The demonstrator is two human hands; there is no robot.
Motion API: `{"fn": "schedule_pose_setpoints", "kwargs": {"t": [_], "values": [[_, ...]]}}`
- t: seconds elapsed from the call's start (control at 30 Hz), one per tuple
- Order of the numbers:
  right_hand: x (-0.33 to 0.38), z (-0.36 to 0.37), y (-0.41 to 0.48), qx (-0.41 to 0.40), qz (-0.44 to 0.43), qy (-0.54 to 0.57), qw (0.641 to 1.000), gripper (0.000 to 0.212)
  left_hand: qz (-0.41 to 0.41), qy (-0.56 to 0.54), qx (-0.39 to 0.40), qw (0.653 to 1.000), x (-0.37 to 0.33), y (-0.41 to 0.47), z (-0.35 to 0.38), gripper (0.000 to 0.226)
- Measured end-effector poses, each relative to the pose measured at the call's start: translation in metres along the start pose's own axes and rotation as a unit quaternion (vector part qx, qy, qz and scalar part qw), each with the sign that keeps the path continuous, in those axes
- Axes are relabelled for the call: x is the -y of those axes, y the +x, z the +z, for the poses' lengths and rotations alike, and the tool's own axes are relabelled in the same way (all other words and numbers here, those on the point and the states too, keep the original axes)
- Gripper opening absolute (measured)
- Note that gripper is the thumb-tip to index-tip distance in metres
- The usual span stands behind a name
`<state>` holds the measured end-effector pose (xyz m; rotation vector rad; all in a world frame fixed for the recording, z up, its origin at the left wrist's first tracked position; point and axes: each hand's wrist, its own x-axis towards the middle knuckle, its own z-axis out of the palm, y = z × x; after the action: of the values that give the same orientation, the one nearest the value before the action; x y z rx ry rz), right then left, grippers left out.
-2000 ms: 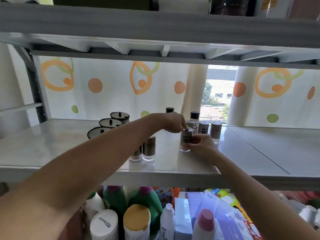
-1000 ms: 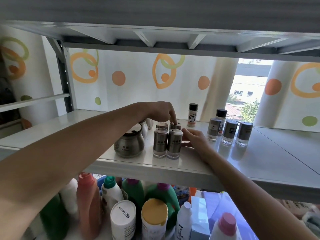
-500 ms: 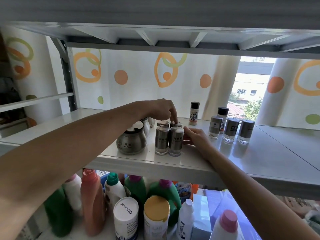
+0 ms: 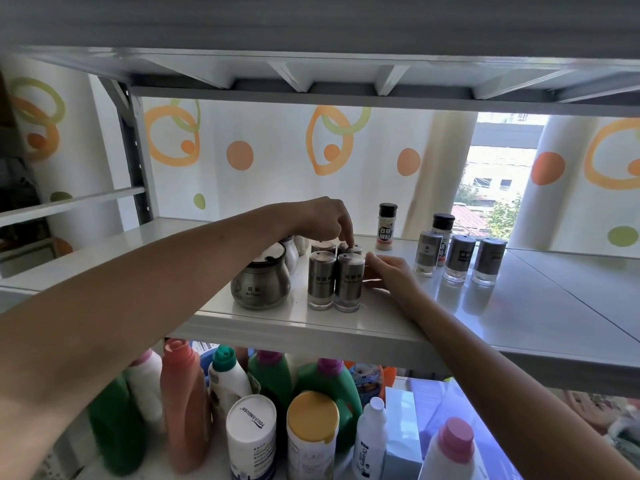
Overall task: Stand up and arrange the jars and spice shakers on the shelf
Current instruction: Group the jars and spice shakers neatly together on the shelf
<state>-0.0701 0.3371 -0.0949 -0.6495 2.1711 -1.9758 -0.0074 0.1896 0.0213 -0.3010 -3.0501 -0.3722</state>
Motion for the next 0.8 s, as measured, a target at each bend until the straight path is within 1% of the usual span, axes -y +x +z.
{"fn": "schedule_pose_setpoints", "kwargs": {"t": [0.07, 0.17, 0.23, 0.27, 0.33, 0.37, 0.43, 0.5, 0.63, 0.7, 0.8], "values": [[-0.003, -0.005, 0.003, -0.036, -0.003, -0.029, 0.999, 0.032, -0.004, -0.002, -0.008, 1.0, -0.001, 0.002, 0.002, 0.06], [-0.01, -0.021, 0.005, -0.123, -0.028, -0.138, 0.982, 0.028, -0.008, -0.003, -0.018, 1.0, -0.001, 0.009, 0.006, 0.061], [-0.013, -0.034, 0.005, -0.212, -0.035, -0.214, 0.953, 0.025, -0.01, -0.01, -0.017, 1.0, -0.002, 0.019, 0.01, 0.062], [-0.014, -0.041, 0.004, -0.263, -0.028, -0.233, 0.936, 0.025, -0.01, -0.01, -0.018, 1.0, -0.004, 0.025, 0.012, 0.061], [-0.014, -0.053, 0.003, -0.358, -0.007, -0.234, 0.904, 0.026, -0.009, -0.01, -0.019, 1.0, -0.011, 0.037, 0.017, 0.06], [-0.015, -0.059, 0.003, -0.385, 0.002, -0.232, 0.893, 0.028, -0.008, -0.012, -0.018, 1.0, -0.017, 0.042, 0.02, 0.059], [-0.018, -0.069, 0.004, -0.4, 0.018, -0.236, 0.886, 0.036, 0.001, -0.003, -0.012, 1.0, -0.032, 0.051, 0.025, 0.057], [-0.022, -0.074, 0.007, -0.391, 0.04, -0.248, 0.886, 0.039, 0.007, 0.008, -0.005, 1.0, -0.044, 0.063, 0.032, 0.056], [-0.023, -0.075, 0.011, -0.362, 0.088, -0.296, 0.879, 0.036, 0.01, 0.016, 0.023, 1.0, -0.06, 0.09, 0.044, 0.057], [-0.022, -0.075, 0.013, -0.349, 0.097, -0.315, 0.877, 0.034, 0.009, 0.016, 0.034, 0.999, -0.067, 0.098, 0.047, 0.061], [-0.02, -0.076, 0.017, -0.343, 0.101, -0.326, 0.875, 0.033, 0.034, 0.01, 0.037, 0.999, -0.074, 0.108, 0.05, 0.066]]}}
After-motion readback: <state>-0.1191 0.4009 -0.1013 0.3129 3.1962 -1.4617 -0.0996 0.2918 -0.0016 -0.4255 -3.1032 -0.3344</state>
